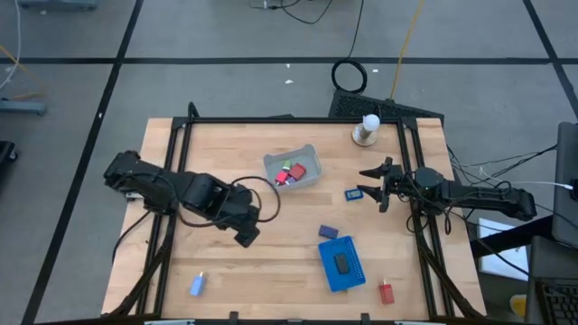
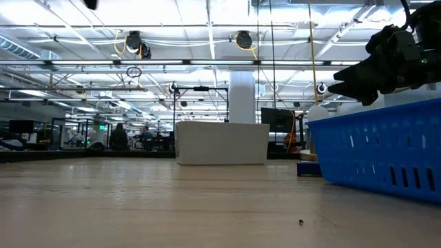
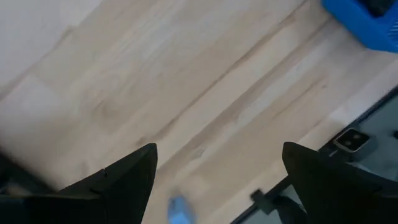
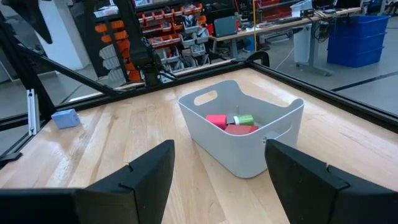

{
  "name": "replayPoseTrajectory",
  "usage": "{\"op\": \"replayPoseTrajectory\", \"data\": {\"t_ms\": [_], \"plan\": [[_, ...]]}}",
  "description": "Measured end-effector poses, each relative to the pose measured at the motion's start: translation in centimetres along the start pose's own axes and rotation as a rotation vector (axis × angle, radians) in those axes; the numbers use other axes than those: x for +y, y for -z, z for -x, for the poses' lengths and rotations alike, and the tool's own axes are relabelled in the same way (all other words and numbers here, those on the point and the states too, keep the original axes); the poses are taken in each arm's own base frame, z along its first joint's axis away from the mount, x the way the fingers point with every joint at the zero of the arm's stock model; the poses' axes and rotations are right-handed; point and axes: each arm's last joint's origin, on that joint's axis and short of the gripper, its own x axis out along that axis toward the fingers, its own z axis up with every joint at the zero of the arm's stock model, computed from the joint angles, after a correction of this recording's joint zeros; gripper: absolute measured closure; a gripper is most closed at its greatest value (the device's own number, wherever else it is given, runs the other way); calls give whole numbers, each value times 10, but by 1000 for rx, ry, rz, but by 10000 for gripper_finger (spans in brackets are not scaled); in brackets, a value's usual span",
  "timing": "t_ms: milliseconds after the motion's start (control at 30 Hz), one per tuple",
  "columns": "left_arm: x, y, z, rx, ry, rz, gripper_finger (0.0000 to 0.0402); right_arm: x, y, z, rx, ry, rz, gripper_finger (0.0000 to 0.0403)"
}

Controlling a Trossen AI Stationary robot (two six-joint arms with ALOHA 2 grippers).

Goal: Pick & Place Office items
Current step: Put the blue charger adapter into the gray bin

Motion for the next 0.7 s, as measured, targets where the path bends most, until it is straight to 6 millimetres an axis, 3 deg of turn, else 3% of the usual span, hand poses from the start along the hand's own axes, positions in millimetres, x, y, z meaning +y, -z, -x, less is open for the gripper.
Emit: {"op": "replayPoseTrajectory", "data": {"t_ms": [333, 600, 700], "plan": [[15, 46, 18, 40, -8, 84, 53, 0, 0, 0, 0, 0, 0, 160], [41, 98, -4, 141, -102, 167, 53, 0, 0, 0, 0, 0, 0, 160], [44, 115, -14, 165, -48, 171, 53, 0, 0, 0, 0, 0, 0, 160]]}}
